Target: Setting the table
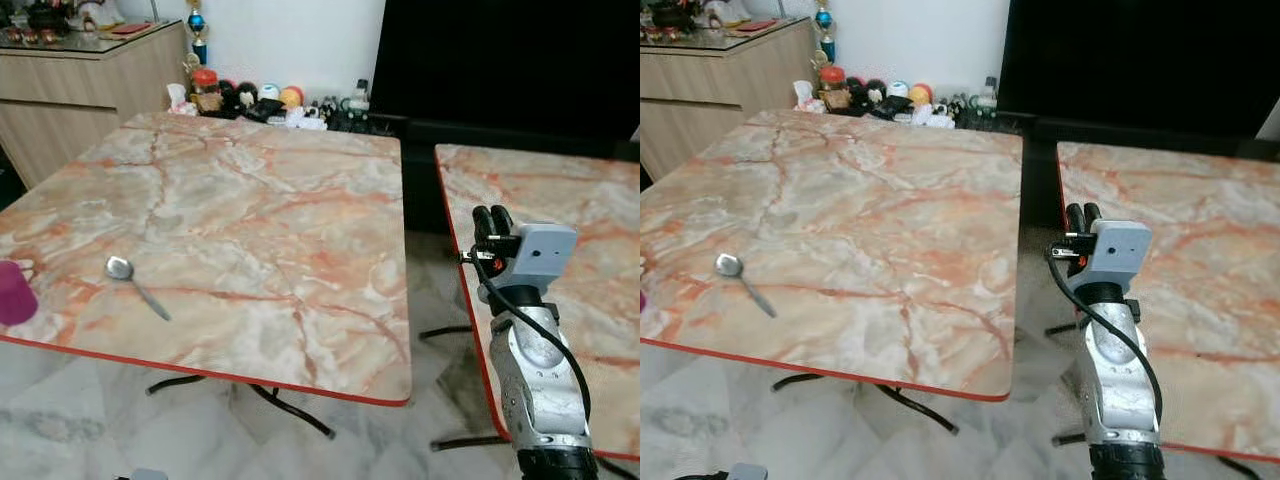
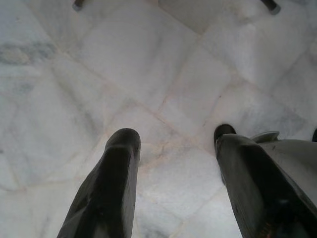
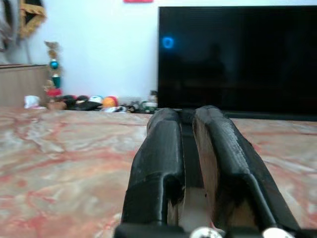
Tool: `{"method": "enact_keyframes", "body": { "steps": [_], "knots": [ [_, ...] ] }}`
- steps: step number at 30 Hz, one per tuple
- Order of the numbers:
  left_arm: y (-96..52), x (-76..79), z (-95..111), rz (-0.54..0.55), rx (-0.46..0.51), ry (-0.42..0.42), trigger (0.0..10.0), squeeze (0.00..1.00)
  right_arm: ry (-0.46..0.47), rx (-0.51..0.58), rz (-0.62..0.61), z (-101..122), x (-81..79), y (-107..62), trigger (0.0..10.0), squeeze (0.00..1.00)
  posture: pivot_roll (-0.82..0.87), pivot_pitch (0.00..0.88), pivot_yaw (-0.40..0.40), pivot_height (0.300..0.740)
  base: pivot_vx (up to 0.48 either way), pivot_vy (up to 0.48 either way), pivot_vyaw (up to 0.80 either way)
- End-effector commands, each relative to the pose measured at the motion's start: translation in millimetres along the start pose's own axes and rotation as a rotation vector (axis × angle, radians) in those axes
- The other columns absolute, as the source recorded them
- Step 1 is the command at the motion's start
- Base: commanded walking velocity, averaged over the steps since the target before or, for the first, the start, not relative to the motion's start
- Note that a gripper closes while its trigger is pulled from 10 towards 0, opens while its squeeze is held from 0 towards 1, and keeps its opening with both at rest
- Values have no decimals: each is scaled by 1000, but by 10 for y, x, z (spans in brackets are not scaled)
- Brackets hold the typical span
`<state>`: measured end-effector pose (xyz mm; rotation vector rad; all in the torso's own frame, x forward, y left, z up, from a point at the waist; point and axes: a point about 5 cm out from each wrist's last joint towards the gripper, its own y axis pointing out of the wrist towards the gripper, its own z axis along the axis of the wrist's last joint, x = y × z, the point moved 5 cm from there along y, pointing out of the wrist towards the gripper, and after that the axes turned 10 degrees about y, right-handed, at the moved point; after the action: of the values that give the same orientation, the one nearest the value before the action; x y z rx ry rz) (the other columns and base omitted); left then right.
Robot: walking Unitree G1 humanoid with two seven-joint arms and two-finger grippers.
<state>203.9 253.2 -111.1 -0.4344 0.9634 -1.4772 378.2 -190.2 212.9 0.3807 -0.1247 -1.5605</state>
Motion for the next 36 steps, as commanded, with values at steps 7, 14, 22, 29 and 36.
{"method": "enact_keyframes", "body": {
  "steps": [7, 14, 22, 29, 36],
  "knots": [
    [-15, 77, -92, -20, -28, 5, 10000, 0, 16, -49, -25, -100, 21, -124, 10000, 0, 36, 85, -38, 740, 0, 0, 0],
    [-18, 104, -105, -26, -31, 8, 10000, 0, 4, -41, 25, -105, -125, -397, 10000, 0, 30, 90, -44, 740, 0, 0, 0],
    [-22, 135, -125, -30, -35, 8, 10000, 0, -125, -39, -279, -113, 345, -862, 10000, 0, 22, 100, -55, 740, 0, 0, 0],
    [-24, 150, -135, -32, -37, 7, 10000, 0, -146, -223, -737, -407, 1224, -1431, 10000, 0, 18, 101, -64, 740, 0, 0, 0],
    [-27, 151, -143, -30, -37, 4, 10000, 0, -164, -452, -1006, -733, 1740, -2039, 10000, 0, 15, 101, -70, 740, 0, 0, 0]
  ]
}}
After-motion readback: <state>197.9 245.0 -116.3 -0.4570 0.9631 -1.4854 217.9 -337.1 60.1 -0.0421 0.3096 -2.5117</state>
